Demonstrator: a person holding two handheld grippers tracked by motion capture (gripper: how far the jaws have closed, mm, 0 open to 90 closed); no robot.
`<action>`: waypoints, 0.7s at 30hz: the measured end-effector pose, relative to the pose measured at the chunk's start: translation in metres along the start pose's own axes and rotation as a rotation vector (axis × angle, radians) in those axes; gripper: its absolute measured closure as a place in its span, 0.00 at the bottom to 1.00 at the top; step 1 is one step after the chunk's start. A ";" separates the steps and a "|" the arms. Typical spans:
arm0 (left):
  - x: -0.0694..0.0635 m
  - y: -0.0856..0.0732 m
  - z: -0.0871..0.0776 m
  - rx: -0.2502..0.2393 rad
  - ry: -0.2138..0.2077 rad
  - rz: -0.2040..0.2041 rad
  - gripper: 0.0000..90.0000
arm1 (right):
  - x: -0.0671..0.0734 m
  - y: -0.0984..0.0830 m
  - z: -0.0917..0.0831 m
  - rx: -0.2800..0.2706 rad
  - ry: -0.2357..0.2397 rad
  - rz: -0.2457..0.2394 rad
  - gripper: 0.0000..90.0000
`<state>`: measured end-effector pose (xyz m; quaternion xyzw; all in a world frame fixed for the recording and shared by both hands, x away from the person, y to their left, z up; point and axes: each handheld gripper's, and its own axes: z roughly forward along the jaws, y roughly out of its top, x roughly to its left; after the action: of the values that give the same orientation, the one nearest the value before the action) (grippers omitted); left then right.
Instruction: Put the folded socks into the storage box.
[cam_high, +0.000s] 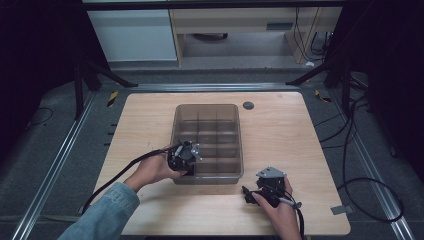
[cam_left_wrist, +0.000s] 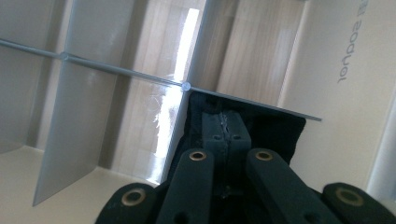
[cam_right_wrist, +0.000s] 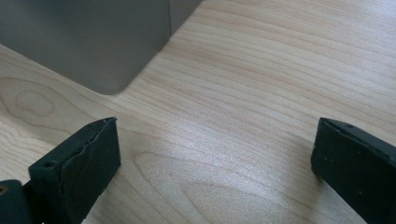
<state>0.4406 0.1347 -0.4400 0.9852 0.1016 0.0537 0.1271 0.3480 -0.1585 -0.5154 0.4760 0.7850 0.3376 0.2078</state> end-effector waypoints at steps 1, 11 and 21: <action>0.000 0.000 0.000 0.000 -0.001 -0.001 1.00 | 0.000 0.000 0.000 0.000 0.000 0.000 0.02; -0.001 0.000 -0.003 -0.005 0.009 0.008 1.00 | 0.000 0.000 0.000 0.002 0.002 0.000 0.02; 0.004 -0.008 -0.022 -0.068 0.015 -0.009 1.00 | 0.000 0.000 0.000 0.000 0.004 -0.003 0.02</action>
<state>0.4403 0.1486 -0.4203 0.9794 0.1049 0.0642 0.1600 0.3478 -0.1582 -0.5153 0.4739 0.7862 0.3384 0.2069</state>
